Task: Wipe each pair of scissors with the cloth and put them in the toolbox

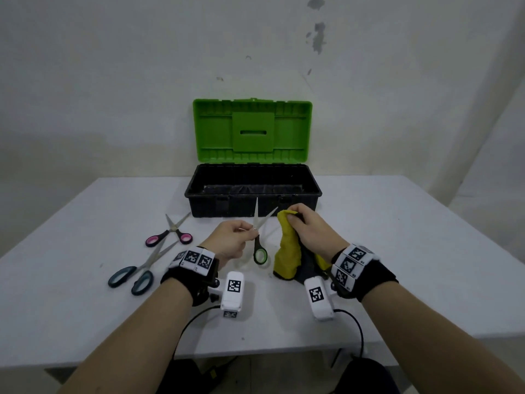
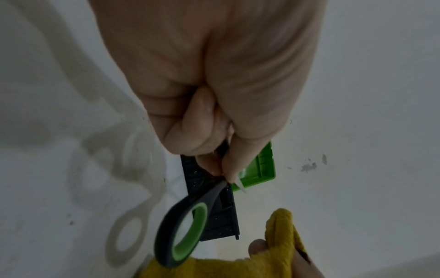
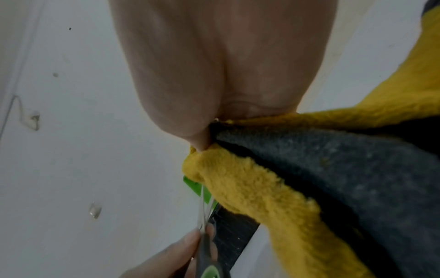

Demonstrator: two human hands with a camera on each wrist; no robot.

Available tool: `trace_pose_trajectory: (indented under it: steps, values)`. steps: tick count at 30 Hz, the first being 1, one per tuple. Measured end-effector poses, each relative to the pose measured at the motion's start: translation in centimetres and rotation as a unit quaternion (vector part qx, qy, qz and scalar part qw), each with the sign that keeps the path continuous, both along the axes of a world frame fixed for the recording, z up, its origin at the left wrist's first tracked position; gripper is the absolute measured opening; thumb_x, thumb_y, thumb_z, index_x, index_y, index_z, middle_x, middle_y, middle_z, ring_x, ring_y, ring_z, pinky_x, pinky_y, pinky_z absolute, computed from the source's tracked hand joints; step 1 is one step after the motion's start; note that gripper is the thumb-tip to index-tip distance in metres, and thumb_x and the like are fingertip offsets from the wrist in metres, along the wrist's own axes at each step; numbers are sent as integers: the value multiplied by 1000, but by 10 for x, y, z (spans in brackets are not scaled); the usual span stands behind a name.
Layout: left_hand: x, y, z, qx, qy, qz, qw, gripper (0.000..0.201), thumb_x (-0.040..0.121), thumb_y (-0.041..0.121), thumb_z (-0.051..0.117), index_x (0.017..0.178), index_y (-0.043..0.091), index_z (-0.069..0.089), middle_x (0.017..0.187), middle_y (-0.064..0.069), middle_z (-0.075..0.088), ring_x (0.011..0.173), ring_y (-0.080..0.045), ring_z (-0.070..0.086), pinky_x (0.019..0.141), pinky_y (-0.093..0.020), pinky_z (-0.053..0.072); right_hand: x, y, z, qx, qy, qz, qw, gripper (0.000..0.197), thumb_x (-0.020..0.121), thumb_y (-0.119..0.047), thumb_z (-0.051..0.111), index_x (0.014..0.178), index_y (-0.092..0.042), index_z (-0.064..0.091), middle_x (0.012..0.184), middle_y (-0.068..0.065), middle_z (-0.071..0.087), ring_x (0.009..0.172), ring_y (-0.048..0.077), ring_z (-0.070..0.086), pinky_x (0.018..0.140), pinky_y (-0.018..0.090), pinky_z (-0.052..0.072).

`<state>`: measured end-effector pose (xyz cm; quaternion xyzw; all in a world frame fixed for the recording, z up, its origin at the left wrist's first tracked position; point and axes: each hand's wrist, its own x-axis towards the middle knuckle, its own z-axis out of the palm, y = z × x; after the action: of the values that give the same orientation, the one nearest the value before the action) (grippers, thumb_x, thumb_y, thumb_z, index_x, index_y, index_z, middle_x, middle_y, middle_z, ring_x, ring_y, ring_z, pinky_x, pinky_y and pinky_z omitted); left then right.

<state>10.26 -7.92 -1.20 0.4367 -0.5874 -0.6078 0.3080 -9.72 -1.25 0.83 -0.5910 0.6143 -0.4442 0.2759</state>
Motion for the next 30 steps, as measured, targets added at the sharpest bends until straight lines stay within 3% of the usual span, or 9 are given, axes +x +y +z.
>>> trace_pose_trajectory:
  steps: [2,5,8,10,13,17,22,26,30]
  values:
    - [-4,-1,1,4,8,-12,1000,7,94,12,65,94,8,60,61,3,50,44,-7,27,37,-18,22,2,4,2,18,-21,10,1000,22,98,-36,52,110,-18,51,90,-1,57,79,10,55,72,25,47]
    - [-12,1,5,-2,20,-34,999,7,93,12,66,91,10,60,56,9,60,44,-7,25,37,-18,21,1,9,2,-27,33,41,998,23,96,-27,55,109,-17,39,87,-3,54,69,4,53,63,24,46]
    - [-21,4,7,-24,26,-39,999,7,91,15,69,90,11,64,60,6,60,43,-7,26,37,-18,20,0,8,0,-88,80,32,992,10,95,-23,57,96,-21,48,91,-2,58,74,4,55,67,20,46]
    - [-24,5,6,-31,23,-38,999,7,90,16,71,90,12,65,66,1,58,44,-8,26,38,-19,20,-2,6,0,-123,90,-7,988,8,92,-25,62,91,-22,55,94,0,58,82,9,56,71,20,45]
    - [-28,5,6,-28,25,-39,999,7,89,17,72,91,12,67,84,-15,54,45,-9,26,39,-20,20,-5,6,-1,-156,75,-31,984,6,90,-21,66,92,-20,60,85,-4,61,77,4,56,69,13,42]
    - [-31,8,8,-26,38,-36,998,6,91,15,69,91,11,65,93,-22,70,45,-9,26,40,-20,20,-9,3,-4,-205,144,-70,966,7,86,-18,70,93,-20,70,93,-6,62,85,2,57,77,16,44]
    - [-37,9,11,-42,42,-27,998,16,91,16,70,99,3,68,59,0,52,45,-8,27,40,-20,21,-8,8,-2,-179,189,-88,962,31,77,-42,77,102,-23,74,98,-7,59,88,0,54,77,5,39]
    - [-39,9,13,-59,31,-36,997,9,88,18,73,90,10,69,73,-13,50,44,-9,26,40,-21,20,-11,14,4,-141,199,-65,967,22,80,-25,77,99,-22,66,94,-8,66,85,2,57,74,12,42]
    - [-42,12,21,-84,16,-13,996,14,86,19,76,91,7,71,77,-15,58,41,-6,31,39,-18,26,-9,22,7,-215,163,-59,961,13,86,-11,70,98,-16,71,93,-12,69,86,-10,59,77,3,41]
